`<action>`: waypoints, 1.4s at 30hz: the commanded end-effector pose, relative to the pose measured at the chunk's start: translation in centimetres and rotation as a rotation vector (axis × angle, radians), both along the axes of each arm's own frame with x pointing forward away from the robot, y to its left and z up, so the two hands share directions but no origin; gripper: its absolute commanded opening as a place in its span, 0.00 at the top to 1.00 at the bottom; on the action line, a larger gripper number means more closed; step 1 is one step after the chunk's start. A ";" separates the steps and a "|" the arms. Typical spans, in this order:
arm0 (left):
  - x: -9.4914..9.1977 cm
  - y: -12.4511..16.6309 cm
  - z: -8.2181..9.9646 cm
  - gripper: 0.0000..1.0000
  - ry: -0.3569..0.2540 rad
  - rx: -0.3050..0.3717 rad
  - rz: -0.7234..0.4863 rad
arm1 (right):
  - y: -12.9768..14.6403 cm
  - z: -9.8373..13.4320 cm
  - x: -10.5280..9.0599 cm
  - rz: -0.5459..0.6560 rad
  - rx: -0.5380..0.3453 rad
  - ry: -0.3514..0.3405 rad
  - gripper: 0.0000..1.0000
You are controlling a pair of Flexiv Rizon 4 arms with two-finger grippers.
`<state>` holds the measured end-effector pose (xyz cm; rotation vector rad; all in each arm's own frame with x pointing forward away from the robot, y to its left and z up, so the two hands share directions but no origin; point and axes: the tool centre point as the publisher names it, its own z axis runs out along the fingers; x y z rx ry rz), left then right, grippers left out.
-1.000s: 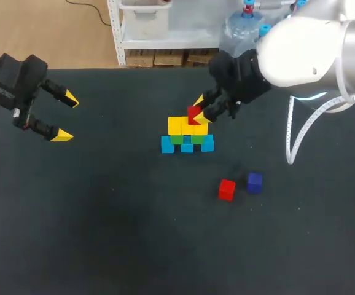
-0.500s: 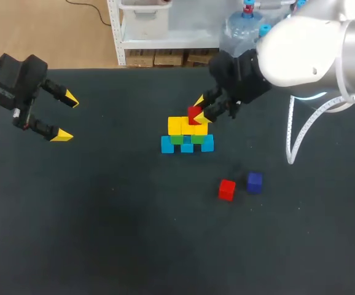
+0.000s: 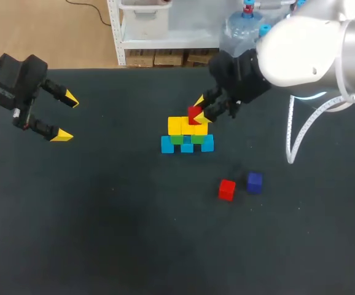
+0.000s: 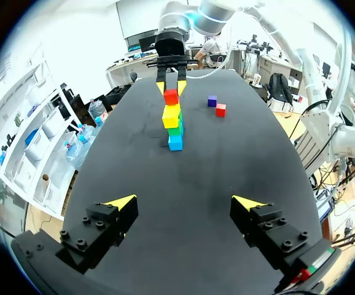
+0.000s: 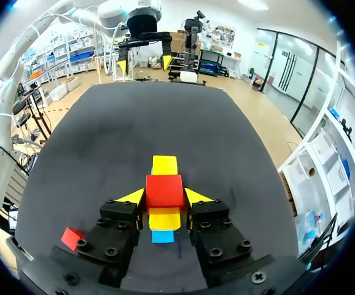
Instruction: Place the blue cubes, place green cubes on the blue cubes, place the yellow cubes on the green cubes, then place the red cubes on the yellow cubes, and place purple cube on the red cubes.
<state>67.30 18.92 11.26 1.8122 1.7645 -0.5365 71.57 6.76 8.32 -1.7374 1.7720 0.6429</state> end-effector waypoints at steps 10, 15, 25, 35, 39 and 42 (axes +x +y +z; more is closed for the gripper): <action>-0.1 0.1 -0.1 0.00 -0.005 -0.004 -0.001 | 0.0 -0.1 0.2 -0.001 0.001 0.001 0.56; -0.1 0.1 -0.1 0.00 -0.005 -0.004 -0.001 | 0.0 -0.1 0.1 0.000 0.001 0.001 0.56; -0.1 0.1 -0.1 0.00 -0.005 -0.004 -0.001 | -0.2 1.1 0.5 0.005 0.004 -0.021 0.08; -0.1 0.1 -0.1 0.00 -0.005 -0.004 -0.001 | -3.9 4.0 0.0 0.043 0.024 -0.062 0.00; -0.1 0.1 -0.1 0.00 -0.005 -0.004 -0.001 | -6.2 4.5 -0.4 0.056 0.028 -0.067 0.00; -0.1 0.1 -0.1 0.00 -0.005 -0.004 -0.001 | -8.0 4.8 -0.7 0.039 0.019 -0.073 0.00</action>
